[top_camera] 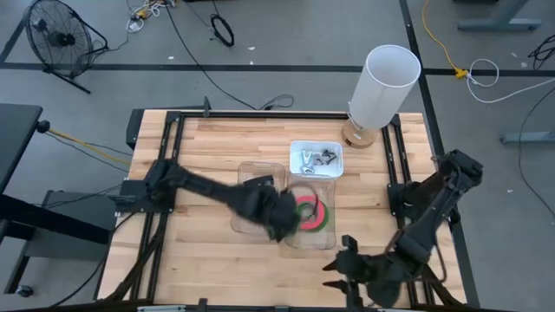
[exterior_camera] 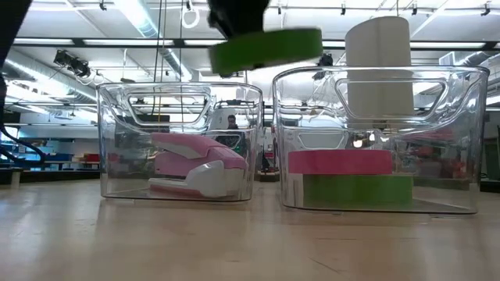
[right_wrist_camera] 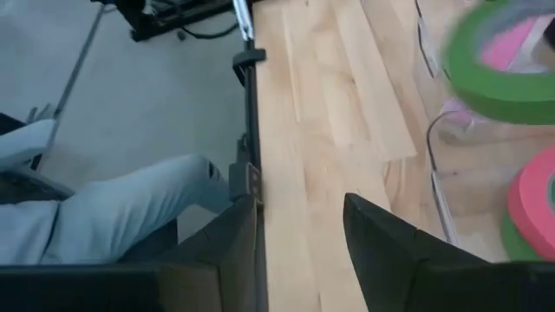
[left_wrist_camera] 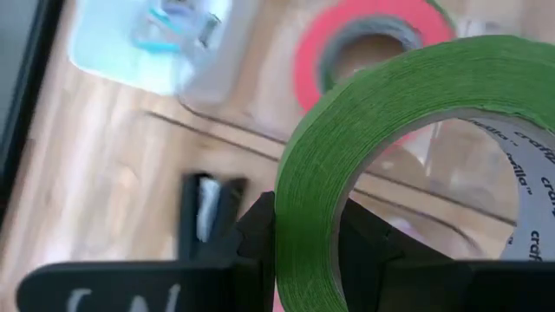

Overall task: Pick and place Stapler, Stapler remover, tape
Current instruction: Put the green tape into the right transparent bin, then return to Home Position

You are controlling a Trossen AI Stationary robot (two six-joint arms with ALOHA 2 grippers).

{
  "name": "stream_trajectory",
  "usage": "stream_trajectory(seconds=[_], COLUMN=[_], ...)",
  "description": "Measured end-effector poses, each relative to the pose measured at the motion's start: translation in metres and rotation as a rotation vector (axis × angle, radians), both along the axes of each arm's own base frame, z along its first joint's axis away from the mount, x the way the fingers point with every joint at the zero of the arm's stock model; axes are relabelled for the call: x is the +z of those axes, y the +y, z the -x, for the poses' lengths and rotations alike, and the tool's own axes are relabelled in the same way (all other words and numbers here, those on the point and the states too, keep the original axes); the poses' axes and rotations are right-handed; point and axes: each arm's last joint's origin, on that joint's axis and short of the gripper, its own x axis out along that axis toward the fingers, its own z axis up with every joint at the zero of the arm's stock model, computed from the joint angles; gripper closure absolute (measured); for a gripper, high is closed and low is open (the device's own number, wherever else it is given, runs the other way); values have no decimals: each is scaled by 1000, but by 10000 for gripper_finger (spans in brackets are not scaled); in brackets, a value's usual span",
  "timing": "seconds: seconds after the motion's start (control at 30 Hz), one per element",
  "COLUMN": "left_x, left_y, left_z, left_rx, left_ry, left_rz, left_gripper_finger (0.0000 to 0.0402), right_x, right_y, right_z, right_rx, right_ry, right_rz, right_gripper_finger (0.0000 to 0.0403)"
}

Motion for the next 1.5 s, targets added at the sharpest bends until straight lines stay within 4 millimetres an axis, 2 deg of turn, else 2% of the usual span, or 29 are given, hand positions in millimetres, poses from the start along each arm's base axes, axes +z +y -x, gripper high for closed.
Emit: stream_trajectory(seconds=[0.1, 0.23, 0.33, 0.4, 0.67, 0.83, 1.03, 1.13, 1.33, 1.5], left_x=[3, 3, -4, -8, -44, -57, -53, -52, -47, -16], left_y=[35, 80, 105, 113, 110, 107, 107, 107, 107, 107], left_z=[-13, -33, -47, -55, -72, -74, -74, -74, -71, -57], left_rx=[26, 87, 117, 129, 126, 121, 123, 121, 106, 38], left_ry=[-32, -135, -198, -252, -195, -145, -165, -170, -167, -192], left_rz=[38, 203, 276, 325, 405, 418, 412, 412, 420, 406], left_gripper_finger=[316, 316, 316, 316, 316, 311, 226, 201, 194, 205], right_x=[1, 1, 1, 1, 0, 0, 0, 0, 0, 1], right_y=[7, 13, 16, 17, 17, 16, 16, 16, 16, 14], right_z=[9, 18, 21, 23, 24, 24, 24, 24, 24, 23], right_rx=[3, 2, 16, 23, 34, 25, 27, 34, 31, 7], right_ry=[-28, -41, -42, -39, -37, -44, -44, -46, -54, -85], right_rz=[21, 19, 20, 23, 57, 62, 65, 76, 88, 129], right_gripper_finger=[227, 227, 227, 227, 227, 227, 227, 227, 227, 227])
